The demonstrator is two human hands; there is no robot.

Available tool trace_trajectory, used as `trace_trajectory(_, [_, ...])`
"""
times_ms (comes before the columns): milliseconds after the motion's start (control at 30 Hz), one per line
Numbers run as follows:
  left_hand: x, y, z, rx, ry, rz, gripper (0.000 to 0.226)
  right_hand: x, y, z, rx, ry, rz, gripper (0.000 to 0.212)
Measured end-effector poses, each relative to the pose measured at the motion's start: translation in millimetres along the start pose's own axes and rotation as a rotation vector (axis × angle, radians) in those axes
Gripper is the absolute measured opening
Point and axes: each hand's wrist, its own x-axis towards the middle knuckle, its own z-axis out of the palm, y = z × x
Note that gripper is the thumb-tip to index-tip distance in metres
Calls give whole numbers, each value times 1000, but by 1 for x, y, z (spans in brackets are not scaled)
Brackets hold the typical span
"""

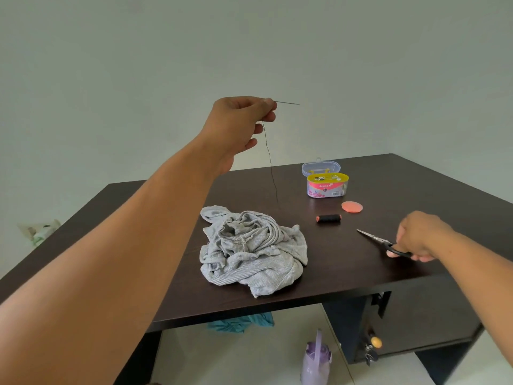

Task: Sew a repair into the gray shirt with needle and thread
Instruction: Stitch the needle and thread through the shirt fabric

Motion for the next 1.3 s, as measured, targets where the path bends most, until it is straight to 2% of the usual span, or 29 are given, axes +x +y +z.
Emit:
trace_trajectory(133, [-4,-2,1,-4,-1,-11,13,3,1,2,81,-33,5,23])
trace_trajectory(200, [-5,-3,2,-20,-6,-20,12,-1,-2,1,32,-75,-4,22])
trace_trajectory(267, [-7,-3,3,-32,-9,-27,13,-9,-10,-2,-105,-13,-94,25])
trace_trajectory(300, [-8,-3,4,-38,-12,-28,13,-14,-16,-4,-81,58,-169,25])
trace_trajectory(333, [-8,-3,5,-43,-16,-27,12,-20,-23,-7,8,101,-245,21])
trace_trajectory(467, [-12,1,12,-45,-26,-20,12,-60,-61,-25,648,135,-554,5])
trace_trajectory(500, [-13,1,14,-39,-28,-17,12,-71,-70,-32,731,176,-633,1])
trace_trajectory(600, [-16,-1,19,-2,-29,4,14,-102,-100,-53,847,391,-834,16])
trace_trajectory(700, [-19,-9,20,68,-35,35,15,-121,-119,-66,778,539,-963,32])
trace_trajectory(767, [-20,-14,19,113,-54,54,15,-126,-127,-68,696,564,-1017,34])
trace_trajectory(967, [-17,-22,11,260,-150,85,23,-128,-139,-64,646,569,-1044,12])
trace_trajectory(1300, [9,-29,11,414,-246,183,24,-108,-143,-61,526,548,-960,9])
